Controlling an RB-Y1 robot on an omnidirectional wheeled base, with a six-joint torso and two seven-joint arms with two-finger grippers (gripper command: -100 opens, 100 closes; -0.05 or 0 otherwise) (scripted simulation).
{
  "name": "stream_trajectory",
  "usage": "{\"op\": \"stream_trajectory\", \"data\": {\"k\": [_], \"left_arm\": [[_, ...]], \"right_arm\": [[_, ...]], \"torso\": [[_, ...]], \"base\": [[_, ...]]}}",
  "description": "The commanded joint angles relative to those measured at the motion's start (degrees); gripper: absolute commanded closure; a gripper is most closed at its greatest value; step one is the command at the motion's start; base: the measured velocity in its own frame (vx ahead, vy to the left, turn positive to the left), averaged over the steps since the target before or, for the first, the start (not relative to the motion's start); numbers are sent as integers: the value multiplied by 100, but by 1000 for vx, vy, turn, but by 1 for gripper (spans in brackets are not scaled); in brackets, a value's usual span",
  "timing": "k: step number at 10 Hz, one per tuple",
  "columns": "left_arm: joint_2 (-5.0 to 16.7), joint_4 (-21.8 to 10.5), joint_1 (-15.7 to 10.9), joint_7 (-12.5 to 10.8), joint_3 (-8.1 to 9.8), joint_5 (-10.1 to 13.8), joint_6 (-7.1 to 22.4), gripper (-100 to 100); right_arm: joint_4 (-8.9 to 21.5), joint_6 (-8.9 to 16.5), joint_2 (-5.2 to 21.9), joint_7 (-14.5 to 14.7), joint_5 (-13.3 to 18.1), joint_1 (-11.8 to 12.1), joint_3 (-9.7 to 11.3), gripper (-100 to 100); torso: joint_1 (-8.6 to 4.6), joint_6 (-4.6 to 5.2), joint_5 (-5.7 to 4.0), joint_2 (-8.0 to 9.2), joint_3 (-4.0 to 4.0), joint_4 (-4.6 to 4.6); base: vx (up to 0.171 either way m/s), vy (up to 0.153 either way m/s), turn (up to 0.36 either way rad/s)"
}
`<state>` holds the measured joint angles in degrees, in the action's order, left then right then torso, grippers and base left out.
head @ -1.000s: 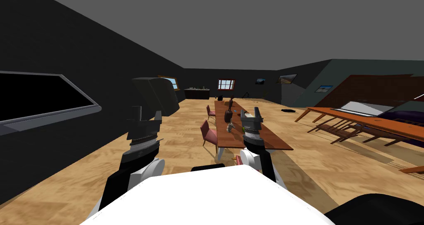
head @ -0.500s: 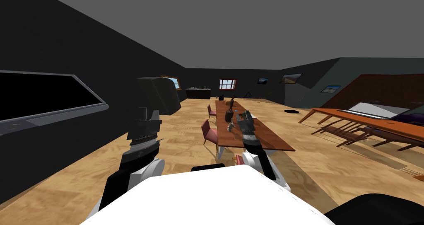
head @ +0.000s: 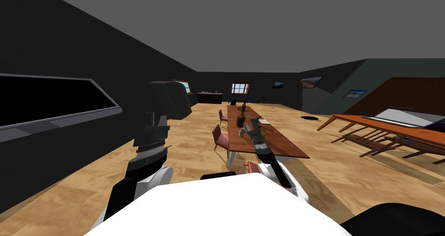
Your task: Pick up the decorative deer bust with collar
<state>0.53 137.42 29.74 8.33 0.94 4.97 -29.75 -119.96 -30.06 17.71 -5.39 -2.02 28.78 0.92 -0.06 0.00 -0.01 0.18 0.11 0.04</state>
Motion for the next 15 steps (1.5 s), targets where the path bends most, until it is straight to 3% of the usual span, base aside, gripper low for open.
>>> {"op": "stream_trajectory", "data": {"k": [1, 2, 4, 7, 11, 12, 13, 14, 15], "left_arm": [[0, 0, 0, 0, 0, 0, 0, 0], [0, 0, 0, 0, 0, 0, 0, 0], [0, 0, 0, 0, 0, 0, 0, 0], [0, 0, 0, 0, 0, 0, 0, 0], [0, 0, 0, 0, 0, 0, 0, 0], [0, 0, 0, 0, 0, 0, 0, 0], [0, 0, 1, 0, 0, 0, 0, 0], [0, 0, 0, 0, 0, 0, 0, 0], [0, 0, 1, 0, 0, 0, 0, 0]], "right_arm": [[286, 7, 286, 111, 111, -26, 5, -100], [346, 7, 378, 111, 111, -26, 5, -100], [766, 31, 776, 260, 269, -17, 20, -100], [983, 42, 1122, 336, 352, -12, 33, -100], [1666, 75, 1858, 562, 624, -7, 103, -100], [1666, 75, 1880, 562, 624, -7, 103, -100], [1862, 86, 2131, 636, 722, -8, 140, -100], [1905, 86, 2131, 636, 722, -8, 140, -100], [2138, 96, 2381, 708, 823, -11, 184, -100]], "torso": [[0, 0, 0, 0, 0, 0], [1, -1, 0, 4, 2, 1], [-2, -1, -1, -2, -1, 0], [-2, 0, 0, -2, -1, 0], [4, 1, 1, -6, -3, -1], [5, 1, 1, -7, -4, -1], [6, 0, 1, -11, -6, -1], [8, 0, 2, -13, -7, -2], [7, 0, 1, -16, -9, -3]], "base": [[-61, -3, 84], [-49, -9, 28], [-52, -11, 65], [-41, -9, 41], [-35, 6, 64], [-20, 7, 27], [-16, 16, 66], [-11, 11, 36], [-6, 16, 79]]}}
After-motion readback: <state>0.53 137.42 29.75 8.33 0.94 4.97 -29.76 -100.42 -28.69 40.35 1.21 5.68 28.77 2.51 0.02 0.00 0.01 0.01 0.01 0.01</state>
